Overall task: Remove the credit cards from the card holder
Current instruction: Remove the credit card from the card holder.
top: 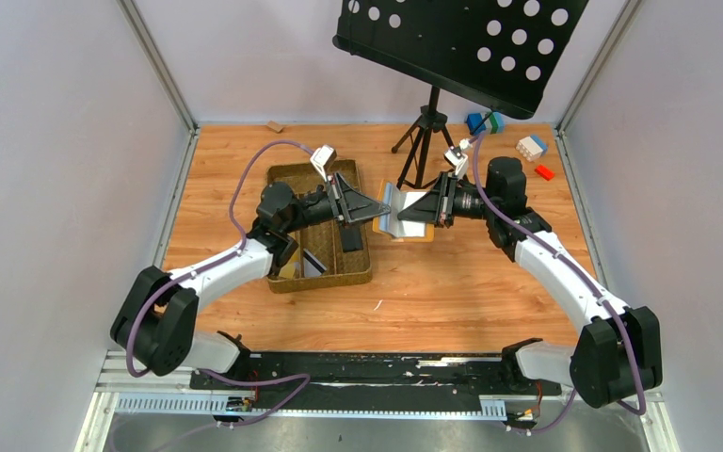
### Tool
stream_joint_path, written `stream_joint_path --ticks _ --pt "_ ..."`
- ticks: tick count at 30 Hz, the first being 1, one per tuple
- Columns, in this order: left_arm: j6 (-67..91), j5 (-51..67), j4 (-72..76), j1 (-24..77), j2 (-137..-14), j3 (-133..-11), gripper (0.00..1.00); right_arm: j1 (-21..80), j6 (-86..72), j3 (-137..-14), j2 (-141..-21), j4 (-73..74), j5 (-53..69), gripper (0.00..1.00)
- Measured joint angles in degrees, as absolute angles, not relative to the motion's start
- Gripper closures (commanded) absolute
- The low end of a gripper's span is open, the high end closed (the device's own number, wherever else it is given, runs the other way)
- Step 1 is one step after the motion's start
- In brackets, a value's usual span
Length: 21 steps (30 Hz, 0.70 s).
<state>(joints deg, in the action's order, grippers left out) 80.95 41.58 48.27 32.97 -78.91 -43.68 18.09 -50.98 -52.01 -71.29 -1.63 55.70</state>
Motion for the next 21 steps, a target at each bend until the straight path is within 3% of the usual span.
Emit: stream_joint_path --ticks 8,18,21 --pt "81.5 41.8 49.5 33.5 -79.9 -44.6 0.64 18.0 -51.6 -52.0 -71.5 -3.3 56.5 1.00" --pt "80.6 41.9 46.8 33.7 -79.8 -45.5 0.96 17.8 -51.3 -52.0 -71.6 -2.7 56.5 0.98" --pt "76.8 41.4 38.9 33.8 -78.8 -47.5 1.00 17.4 -50.6 -52.0 -71.6 -0.7 55.5 0.90"
